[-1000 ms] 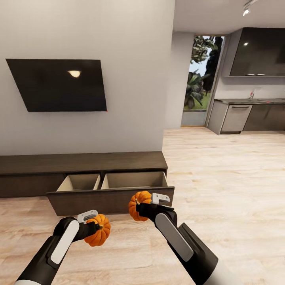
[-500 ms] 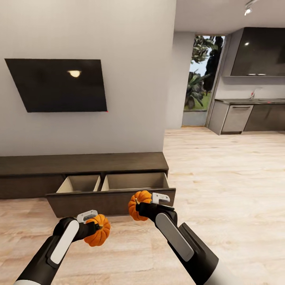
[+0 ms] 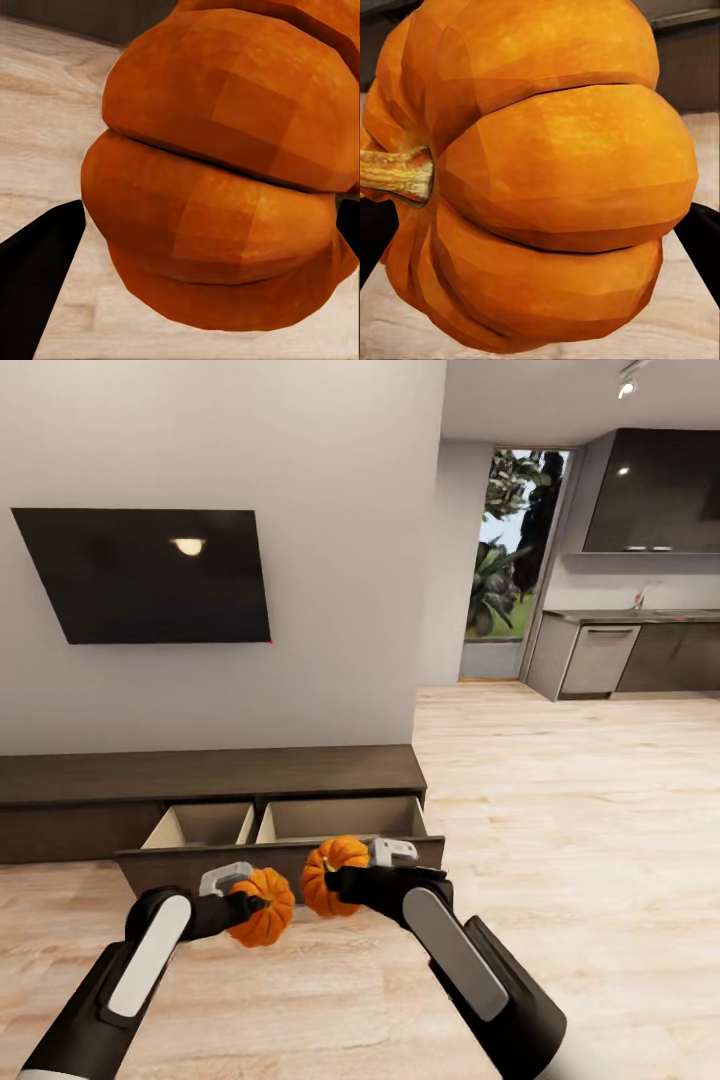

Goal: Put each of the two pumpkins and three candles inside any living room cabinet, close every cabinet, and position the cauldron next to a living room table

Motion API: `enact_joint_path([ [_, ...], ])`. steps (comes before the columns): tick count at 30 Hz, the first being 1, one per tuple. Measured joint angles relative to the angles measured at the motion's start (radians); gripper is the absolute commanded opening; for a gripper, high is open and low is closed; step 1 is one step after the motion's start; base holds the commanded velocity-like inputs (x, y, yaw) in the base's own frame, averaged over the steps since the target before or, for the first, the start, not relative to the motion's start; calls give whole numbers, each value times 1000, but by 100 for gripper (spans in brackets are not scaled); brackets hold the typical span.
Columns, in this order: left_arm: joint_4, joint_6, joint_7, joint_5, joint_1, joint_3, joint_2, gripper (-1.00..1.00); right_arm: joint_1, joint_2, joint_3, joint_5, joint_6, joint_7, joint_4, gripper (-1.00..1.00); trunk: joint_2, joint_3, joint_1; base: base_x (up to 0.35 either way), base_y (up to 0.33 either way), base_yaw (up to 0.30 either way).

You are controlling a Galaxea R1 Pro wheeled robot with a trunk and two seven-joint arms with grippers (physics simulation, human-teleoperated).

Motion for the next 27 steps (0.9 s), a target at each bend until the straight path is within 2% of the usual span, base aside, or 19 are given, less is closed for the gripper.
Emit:
enact_joint_path([
  [2,-37,6,1,30,0,0,19,-100,0,0,-35,-31,58,-2,-20,-100,0,0,0,0,0,0],
  [3,-51,4,1,51,0,2,49,-100,0,1,-78,-45,85,-3,-28,-100,0,0,0,0,0,0],
  [4,-62,12,1,42,0,9,73,-100,0,1,-112,-36,109,-4,-30,-100,0,0,0,0,0,0],
  [5,-74,13,1,62,-1,20,96,-100,0,2,-142,-45,122,-4,-32,-100,0,0,0,0,0,0],
  [6,-97,8,1,141,-1,41,127,-100,0,2,-184,-56,139,-2,-34,-100,0,0,0,0,0,0],
  [7,-118,5,1,217,-1,62,158,-100,0,2,-221,-45,163,1,-35,-100,0,0,0,0,0,0],
  [10,-125,9,1,307,4,82,225,-100,0,1,-258,-60,171,5,-35,-100,0,0,0,0,0,0],
  [12,-125,9,1,333,7,86,252,-100,0,0,-267,-57,174,6,-35,-100,0,0,0,0,0,0],
  [15,-129,6,0,356,7,86,263,-100,0,0,-269,-59,174,6,-34,-100,0,0,0,0,0,0],
  [21,-132,7,-1,360,7,86,267,-100,0,1,-271,-60,168,6,-33,-100,0,0,0,0,0,0],
  [27,-130,6,-3,362,7,86,264,-100,0,3,-270,-61,165,6,-32,-100,42,19,-23,0,0,0],
])
